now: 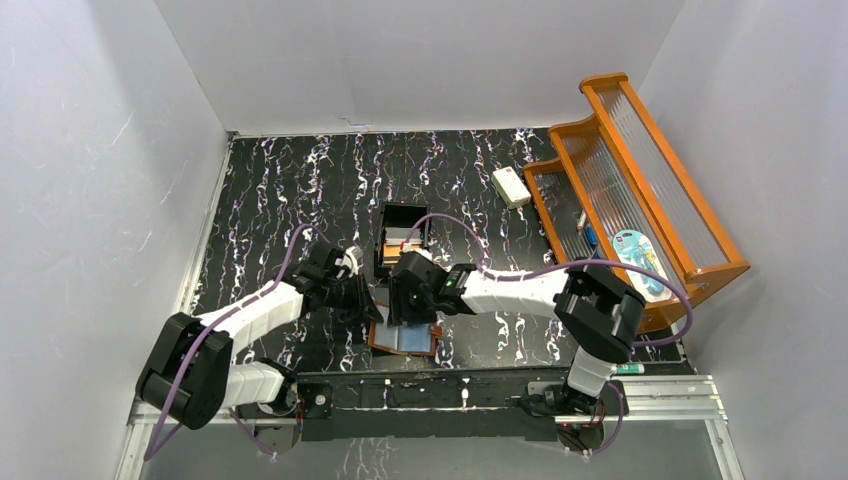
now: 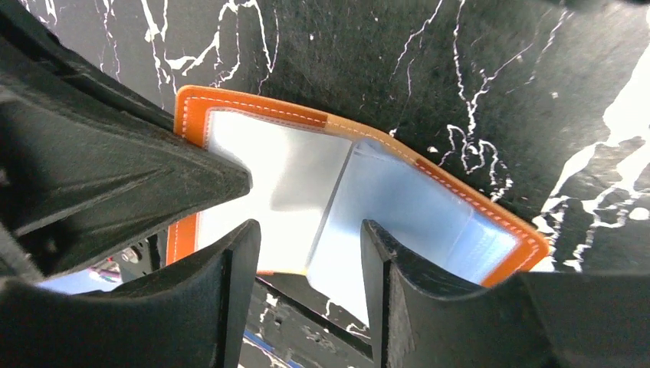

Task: Put the credit cards into the card holder
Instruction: Adjust the card holder at the center of the board, then move the storage box to the center of the board.

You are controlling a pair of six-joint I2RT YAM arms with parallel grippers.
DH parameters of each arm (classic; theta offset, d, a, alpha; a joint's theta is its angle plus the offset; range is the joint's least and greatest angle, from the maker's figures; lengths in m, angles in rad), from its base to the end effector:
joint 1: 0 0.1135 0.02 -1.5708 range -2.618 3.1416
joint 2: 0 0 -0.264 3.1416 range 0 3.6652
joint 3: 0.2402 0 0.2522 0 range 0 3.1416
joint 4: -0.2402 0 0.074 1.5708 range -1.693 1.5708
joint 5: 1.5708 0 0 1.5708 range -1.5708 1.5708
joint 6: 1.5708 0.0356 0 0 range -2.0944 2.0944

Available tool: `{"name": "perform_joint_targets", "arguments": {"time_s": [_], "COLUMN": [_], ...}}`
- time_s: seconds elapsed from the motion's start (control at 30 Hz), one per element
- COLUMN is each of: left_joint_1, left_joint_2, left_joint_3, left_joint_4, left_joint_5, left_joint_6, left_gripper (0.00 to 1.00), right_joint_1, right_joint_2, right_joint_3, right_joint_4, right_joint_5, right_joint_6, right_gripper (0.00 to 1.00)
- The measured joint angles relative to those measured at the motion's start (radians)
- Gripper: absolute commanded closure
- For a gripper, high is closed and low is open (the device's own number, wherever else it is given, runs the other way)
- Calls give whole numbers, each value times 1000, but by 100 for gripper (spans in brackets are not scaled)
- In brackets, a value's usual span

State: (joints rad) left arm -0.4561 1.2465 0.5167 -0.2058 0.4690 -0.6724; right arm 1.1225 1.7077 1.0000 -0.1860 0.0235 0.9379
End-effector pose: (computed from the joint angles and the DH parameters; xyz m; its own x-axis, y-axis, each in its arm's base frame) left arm 0.1915 -0.1119 0.1600 -0.9601 -0.1479 -0.2376 0.0456 0.7549 -0.6542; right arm 0.1524 0.3149 0.1760 -0.9211 -0.0553 -0.3854 -0.2567 0.8305 0.4944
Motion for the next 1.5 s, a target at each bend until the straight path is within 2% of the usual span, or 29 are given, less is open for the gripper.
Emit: {"name": "perform_joint_targets", "arguments": {"time_s": [0.2,0.3,0.37,0.47,0.7,0.93,1.13,1.27,1.4,1.5], "left_joint_1": [-4,-4,-4,-4,-4,-4,-4,-4,-4,-4], "left_joint_2": [-32,-41,-40,-40,-40,-40,-50,-51,-50,-50], "left_joint_3": [0,0,0,0,-1,-23,-31,-32,-32,-32], "left_joint_4": [21,23,22,22,22,22,23,23,23,24], "left_joint_5": [17,14,14,13,-6,-25,-29,-35,-35,-35], "left_joint_6": [-2,-1,-1,-2,-18,-36,-46,-46,-45,-45], "left_gripper": [100,100,95,89,88,88,88,88,88,88], "right_joint_1": [-13,-71,-117,-181,-194,-194,-220,-246,-273,-285], "right_joint_2": [-65,-114,-130,-137,-139,-18,126,149,150,151], "right_joint_3": [132,217,252,274,174,199,222,222,280,375], "right_joint_4": [-159,-181,-173,-142,32,136,160,165,136,76], "right_joint_5": [99,130,152,177,133,70,25,39,98,163], "right_joint_6": [-169,-318,-415,-632,-1136,-1445,-1564,-1577,-1527,-1412], "right_gripper": [37,37,36,37,34,34,34,34,35,42]}}
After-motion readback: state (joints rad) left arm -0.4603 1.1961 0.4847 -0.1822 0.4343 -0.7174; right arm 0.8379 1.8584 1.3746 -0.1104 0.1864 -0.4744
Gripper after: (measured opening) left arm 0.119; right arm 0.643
